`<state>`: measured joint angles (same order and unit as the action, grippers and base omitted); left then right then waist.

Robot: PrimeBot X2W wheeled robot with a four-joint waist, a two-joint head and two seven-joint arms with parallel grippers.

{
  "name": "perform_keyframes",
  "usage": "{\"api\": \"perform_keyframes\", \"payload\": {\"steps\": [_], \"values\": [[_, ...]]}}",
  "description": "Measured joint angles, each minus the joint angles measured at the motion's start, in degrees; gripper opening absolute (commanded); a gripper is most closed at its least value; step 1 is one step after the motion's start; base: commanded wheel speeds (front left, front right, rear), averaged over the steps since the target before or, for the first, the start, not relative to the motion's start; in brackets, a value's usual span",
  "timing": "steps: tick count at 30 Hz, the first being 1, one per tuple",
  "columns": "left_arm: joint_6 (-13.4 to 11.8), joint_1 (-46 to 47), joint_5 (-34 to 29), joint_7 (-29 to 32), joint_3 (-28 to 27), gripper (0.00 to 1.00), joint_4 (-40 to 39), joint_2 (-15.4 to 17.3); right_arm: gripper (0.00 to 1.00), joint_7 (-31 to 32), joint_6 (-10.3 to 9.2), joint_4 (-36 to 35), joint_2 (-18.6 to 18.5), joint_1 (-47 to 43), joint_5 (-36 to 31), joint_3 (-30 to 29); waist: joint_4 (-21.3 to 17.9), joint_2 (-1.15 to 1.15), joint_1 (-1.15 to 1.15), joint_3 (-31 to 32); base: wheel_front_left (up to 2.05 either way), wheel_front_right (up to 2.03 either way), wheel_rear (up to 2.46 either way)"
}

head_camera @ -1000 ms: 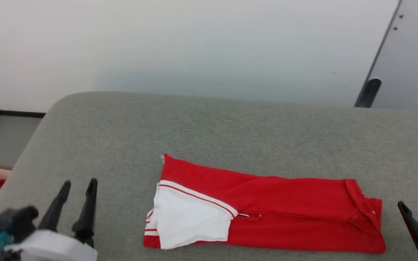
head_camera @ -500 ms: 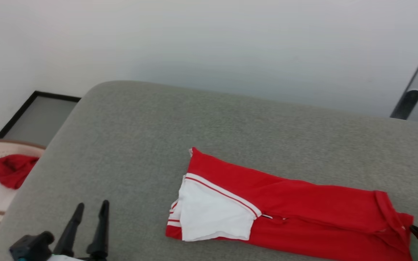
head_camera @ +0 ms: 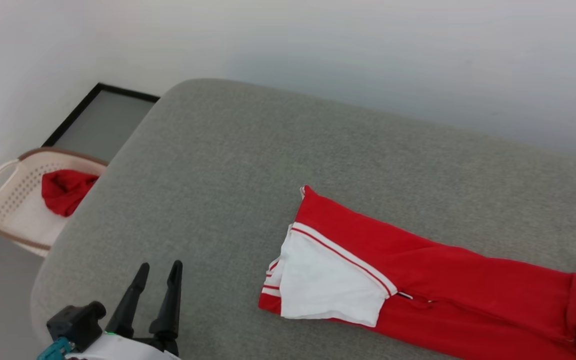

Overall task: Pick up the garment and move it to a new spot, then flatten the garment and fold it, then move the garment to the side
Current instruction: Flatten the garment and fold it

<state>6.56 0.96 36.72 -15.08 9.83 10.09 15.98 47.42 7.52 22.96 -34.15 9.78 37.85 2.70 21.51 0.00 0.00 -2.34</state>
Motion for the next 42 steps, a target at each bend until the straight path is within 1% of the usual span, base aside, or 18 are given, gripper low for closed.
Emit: {"api": "perform_keyframes", "payload": {"steps": [8, 9, 10, 11, 16, 24, 31, 35, 37, 42], "values": [[0.6, 1.1, 0.3, 0.0, 0.1, 1.00, 0.5, -0.6, 1.00, 2.7, -0.05, 4.1, 0.8, 2.8, 0.9, -0.5, 2.1, 0.00, 0.00, -2.2, 0.00, 0.00, 0.00], [0.6, 1.1, 0.4, 0.0, 0.1, 1.00, 0.6, -0.8, 0.38, 3.3, -0.05, 4.4, 0.8, 3.0, 1.2, -0.4, 2.2, 0.00, 0.00, -2.4, 0.00, 0.00, 0.00], [0.6, 1.2, 0.6, 0.0, 0.1, 1.00, 0.6, -0.9, 0.02, 4.2, -0.08, 4.4, 0.8, 3.3, 1.6, -0.3, 2.2, 0.00, 0.00, -2.5, 0.00, 0.00, 0.00], [0.6, 1.2, 0.6, 0.0, 0.0, 1.00, 0.6, -0.9, 0.00, 4.7, -0.16, 4.5, 0.8, 3.5, 2.5, -0.4, 2.3, 0.00, 0.00, -2.6, 0.00, 0.00, 0.00], [0.8, 1.5, 1.2, 0.0, -0.1, 1.00, 1.0, -1.2, 0.00, 5.1, -0.12, 3.8, 0.4, 3.8, 5.1, 0.7, 1.8, 0.00, 0.00, -3.0, 0.00, 0.00, 0.00], [0.8, 2.3, 2.2, 0.0, 0.1, 1.00, 1.4, -1.4, 0.00, 2.8, 0.04, 4.3, 0.0, 4.4, 5.0, 0.4, 0.7, 0.00, 0.00, -3.2, 0.00, 0.00, 0.00], [0.8, 2.6, 3.2, 0.0, 0.0, 1.00, 1.5, -1.4, 0.00, 0.3, 0.03, 7.2, -3.4, 6.2, 2.9, -1.1, -0.2, 0.00, 0.00, -3.7, 0.00, 0.00, 0.00], [0.8, 2.5, 3.2, 0.0, -0.2, 1.00, 1.7, -1.4, 0.00, -0.1, 0.02, 8.3, -5.4, 7.1, 1.1, -2.3, -1.0, 0.00, 0.00, -3.5, 0.00, 0.00, 0.00], [0.8, 2.4, 3.2, 0.0, -0.3, 1.00, 1.8, -1.4, 0.00, -0.1, 0.01, 8.3, -6.4, 7.3, 0.8, -2.5, -1.4, 0.00, 0.00, -3.3, 0.00, 0.00, 0.00], [0.8, 1.5, 3.3, 0.0, -0.6, 1.00, 2.2, -1.3, 0.00, 0.6, 0.01, 4.9, -6.5, 7.3, 1.6, -1.9, -2.5, 0.00, 0.00, -2.2, 0.00, 0.00, 0.00]]}}
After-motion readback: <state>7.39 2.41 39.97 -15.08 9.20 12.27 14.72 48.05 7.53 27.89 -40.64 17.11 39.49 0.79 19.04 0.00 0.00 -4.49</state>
